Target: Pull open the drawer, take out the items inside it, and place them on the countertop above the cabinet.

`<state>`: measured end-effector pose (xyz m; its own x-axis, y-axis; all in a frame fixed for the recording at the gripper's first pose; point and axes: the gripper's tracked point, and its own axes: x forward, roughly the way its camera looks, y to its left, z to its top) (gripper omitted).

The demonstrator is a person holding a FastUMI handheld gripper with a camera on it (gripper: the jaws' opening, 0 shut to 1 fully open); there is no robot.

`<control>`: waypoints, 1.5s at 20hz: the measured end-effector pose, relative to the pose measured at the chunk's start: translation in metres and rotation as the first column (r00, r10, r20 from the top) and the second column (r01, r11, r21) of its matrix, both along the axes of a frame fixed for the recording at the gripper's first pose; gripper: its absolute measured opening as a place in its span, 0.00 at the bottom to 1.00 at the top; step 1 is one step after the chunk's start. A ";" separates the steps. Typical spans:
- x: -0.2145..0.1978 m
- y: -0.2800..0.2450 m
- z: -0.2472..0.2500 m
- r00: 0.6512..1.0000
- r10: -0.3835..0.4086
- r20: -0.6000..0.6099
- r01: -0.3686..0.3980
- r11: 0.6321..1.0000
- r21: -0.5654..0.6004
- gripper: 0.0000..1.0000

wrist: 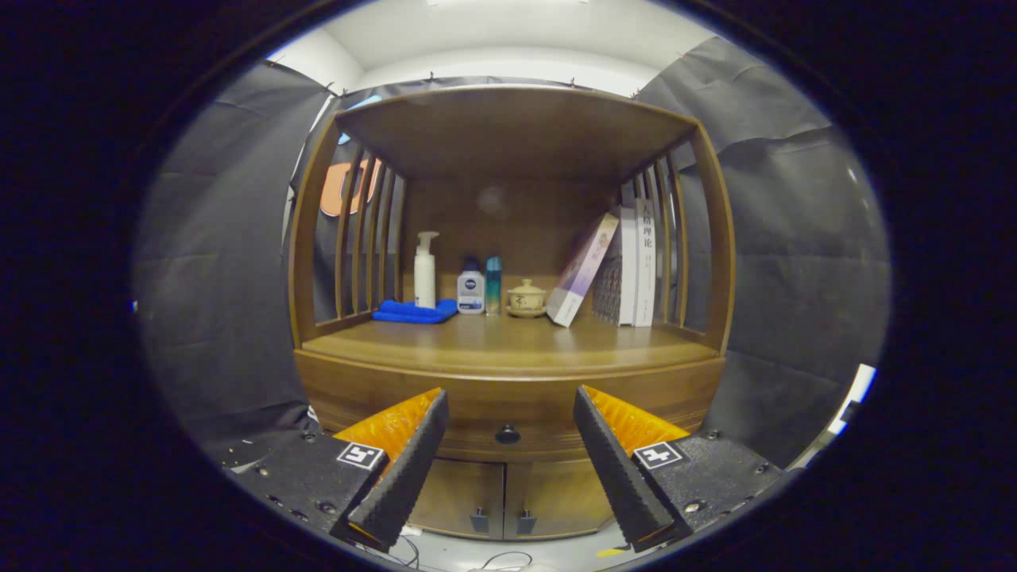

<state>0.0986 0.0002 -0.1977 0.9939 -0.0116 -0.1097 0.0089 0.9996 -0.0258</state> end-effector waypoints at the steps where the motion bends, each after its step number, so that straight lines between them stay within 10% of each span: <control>1: 0.005 -0.001 -0.011 1.000 -0.006 -0.013 0.006 1.000 0.002 0.99; 11: 0.065 -0.004 -0.080 0.993 -0.022 -0.118 0.024 1.000 0.015 0.89; 24: 0.087 0.000 -0.082 0.994 -0.041 -0.106 0.043 0.999 0.020 0.30; 30: 0.085 -0.001 -0.080 0.992 -0.049 -0.113 0.050 0.999 0.005 0.24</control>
